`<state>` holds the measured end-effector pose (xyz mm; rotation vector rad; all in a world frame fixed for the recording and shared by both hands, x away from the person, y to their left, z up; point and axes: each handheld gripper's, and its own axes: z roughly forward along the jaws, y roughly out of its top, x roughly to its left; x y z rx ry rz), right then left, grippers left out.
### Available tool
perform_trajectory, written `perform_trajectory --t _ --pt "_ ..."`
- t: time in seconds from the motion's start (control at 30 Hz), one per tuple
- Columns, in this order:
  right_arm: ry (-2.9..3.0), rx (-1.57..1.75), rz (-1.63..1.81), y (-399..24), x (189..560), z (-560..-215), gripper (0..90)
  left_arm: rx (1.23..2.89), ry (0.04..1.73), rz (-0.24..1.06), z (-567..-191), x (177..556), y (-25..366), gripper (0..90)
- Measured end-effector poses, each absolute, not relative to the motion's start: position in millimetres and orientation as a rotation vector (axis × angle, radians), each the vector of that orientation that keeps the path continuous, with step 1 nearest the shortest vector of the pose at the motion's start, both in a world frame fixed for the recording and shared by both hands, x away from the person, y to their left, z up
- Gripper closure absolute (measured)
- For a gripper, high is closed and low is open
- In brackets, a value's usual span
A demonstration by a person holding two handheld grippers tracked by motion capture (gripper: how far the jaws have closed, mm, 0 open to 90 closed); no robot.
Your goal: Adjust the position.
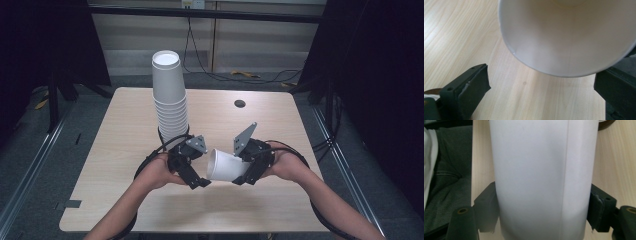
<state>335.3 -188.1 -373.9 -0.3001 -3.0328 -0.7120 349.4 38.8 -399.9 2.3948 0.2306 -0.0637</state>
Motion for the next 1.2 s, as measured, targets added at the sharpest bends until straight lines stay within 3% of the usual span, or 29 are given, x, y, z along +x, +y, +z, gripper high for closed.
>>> perform_trajectory --t 1.2 --pt "-2.933 -0.285 -0.956 -194.1 336.6 -383.4 24.6 2.187 0.26 -0.155 -399.5 350.3 33.3 2.2"
